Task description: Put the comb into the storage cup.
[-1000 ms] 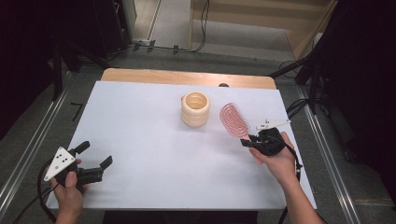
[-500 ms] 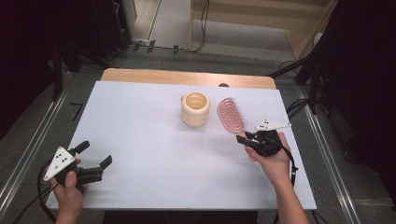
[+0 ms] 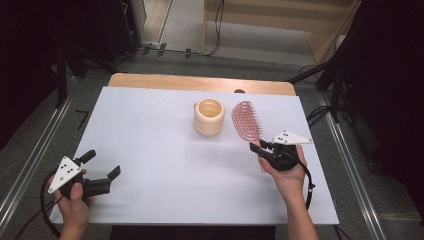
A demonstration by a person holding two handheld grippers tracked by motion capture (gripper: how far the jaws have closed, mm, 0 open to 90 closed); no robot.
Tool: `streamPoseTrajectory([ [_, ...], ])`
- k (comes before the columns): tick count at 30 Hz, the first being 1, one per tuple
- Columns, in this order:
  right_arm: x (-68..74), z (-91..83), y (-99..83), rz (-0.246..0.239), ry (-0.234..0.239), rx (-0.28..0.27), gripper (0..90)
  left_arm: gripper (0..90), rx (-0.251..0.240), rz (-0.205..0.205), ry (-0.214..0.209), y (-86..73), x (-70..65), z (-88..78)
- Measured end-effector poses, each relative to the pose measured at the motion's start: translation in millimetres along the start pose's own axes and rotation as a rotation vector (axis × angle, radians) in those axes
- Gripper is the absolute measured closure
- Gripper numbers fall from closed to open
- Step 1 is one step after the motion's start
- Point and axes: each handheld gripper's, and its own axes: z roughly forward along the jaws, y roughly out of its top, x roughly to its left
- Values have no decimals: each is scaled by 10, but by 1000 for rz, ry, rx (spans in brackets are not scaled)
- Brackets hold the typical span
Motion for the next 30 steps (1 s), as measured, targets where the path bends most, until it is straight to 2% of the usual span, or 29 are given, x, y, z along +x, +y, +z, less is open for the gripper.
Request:
streamPoseTrajectory([
  [1,0,0,0,0,0,0,682,0,8,5,0,8,-5,0],
  [2,1,6,-28,5,5,-28,682,0,10,5,0,15,-13,2],
  [4,9,12,-36,-5,-2,-34,682,0,12,-6,-17,32,-27,2],
  [10,22,-39,-48,-2,5,-91,682,0,8,16,-33,130,-134,28],
  [16,49,-62,-54,-13,6,-108,682,0,-12,26,-49,246,-260,45],
  [18,52,-65,-58,-3,12,-113,681,0,-16,28,-57,283,-306,72],
  [27,93,-40,-68,-10,20,-140,681,0,-17,64,-111,502,-523,273],
  [30,102,-35,-66,-12,25,-141,682,0,-24,64,-122,553,-557,320],
])
